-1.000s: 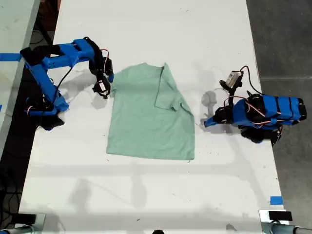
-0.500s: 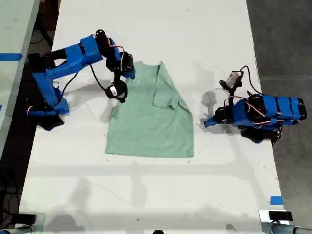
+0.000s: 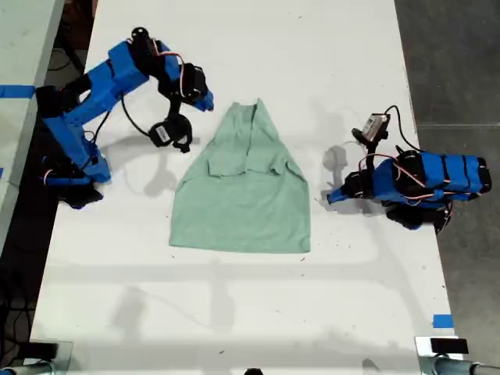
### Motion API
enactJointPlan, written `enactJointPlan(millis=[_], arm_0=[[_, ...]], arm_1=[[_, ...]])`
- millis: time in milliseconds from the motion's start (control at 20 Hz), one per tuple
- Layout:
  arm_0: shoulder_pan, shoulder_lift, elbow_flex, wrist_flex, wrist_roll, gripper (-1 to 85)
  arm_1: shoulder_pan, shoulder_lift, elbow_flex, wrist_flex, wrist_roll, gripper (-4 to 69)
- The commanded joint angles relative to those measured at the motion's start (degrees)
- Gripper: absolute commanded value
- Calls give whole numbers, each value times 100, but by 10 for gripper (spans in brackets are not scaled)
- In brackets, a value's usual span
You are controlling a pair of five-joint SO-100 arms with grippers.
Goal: Fold t shirt
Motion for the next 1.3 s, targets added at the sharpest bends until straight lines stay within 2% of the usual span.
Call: enactJointPlan(millis=[0, 50, 150, 200, 400, 450, 500, 600, 650, 750, 850, 950, 1050, 1250], arm_0=[[352, 2057, 1028, -26, -299, -1], [923, 2689, 1854, -378, -703, -1], [2215, 3876, 3920, -1705, -1591, -1], [2593, 4351, 4966, -2320, -1916, -1], [2689, 6653, 9149, -4104, -2443, -1], [2751, 7629, 9914, -4184, -2531, -1], [2821, 8789, 10547, -3990, -2531, -1], [2681, 10978, 11461, -2918, -2329, -1], [2646, 10749, 11452, -2821, -2188, -1], [2698, 10942, 11786, -3006, -2452, -1], [2531, 10951, 11830, -3015, -2417, -1], [2602, 10951, 11812, -3041, -2162, -1], [2540, 10951, 11900, -3393, -1441, -1], [2584, 10951, 11953, -3568, -1441, -1]], arm_1=[[79, 53, 308, 9, 44, 21], [79, 53, 308, 9, 44, 21], [79, 53, 308, 9, 35, 21], [79, 53, 308, 9, 35, 21], [53, 53, 308, 9, 53, 21], [53, 53, 308, 9, 62, 21], [53, 53, 308, 9, 62, 21], [62, 53, 308, 9, 62, 21], [70, 53, 308, 9, 62, 21], [79, 53, 308, 9, 70, 21], [79, 53, 308, 9, 70, 21], [79, 53, 308, 9, 79, 21], [62, 53, 308, 9, 79, 21], [149, 53, 308, 9, 70, 32]])
